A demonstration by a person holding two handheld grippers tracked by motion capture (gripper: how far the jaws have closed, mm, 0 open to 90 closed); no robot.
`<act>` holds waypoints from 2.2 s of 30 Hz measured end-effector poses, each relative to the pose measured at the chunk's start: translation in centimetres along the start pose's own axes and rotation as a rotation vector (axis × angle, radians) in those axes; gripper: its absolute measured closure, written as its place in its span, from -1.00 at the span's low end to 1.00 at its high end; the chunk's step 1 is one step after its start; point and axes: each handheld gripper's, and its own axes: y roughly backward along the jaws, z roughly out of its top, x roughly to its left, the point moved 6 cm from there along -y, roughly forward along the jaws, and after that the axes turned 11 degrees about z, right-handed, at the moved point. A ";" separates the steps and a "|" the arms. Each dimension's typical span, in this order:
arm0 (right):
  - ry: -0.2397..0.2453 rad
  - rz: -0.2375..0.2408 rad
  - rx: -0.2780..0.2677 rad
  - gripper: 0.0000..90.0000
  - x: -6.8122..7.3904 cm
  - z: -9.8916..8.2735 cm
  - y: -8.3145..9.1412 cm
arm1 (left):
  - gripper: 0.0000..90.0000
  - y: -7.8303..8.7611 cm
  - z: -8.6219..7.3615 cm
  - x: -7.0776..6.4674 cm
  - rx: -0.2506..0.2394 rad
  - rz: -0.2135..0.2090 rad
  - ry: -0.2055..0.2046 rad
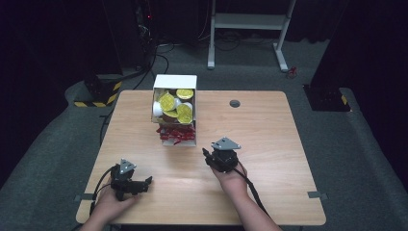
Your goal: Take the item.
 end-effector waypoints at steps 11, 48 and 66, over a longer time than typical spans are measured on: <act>0.027 -0.011 -0.036 0.28 0.0 1.3 -0.8 | -0.99 0.0 0.0 0.0 -0.001 -0.002 0.002; 0.035 0.005 -0.037 0.26 -0.1 3.7 -3.0 | -0.99 0.0 0.0 0.0 0.000 -0.001 0.000; 0.061 -0.008 -0.041 0.34 0.0 4.9 -4.2 | -0.99 0.0 0.0 0.0 0.000 -0.002 0.001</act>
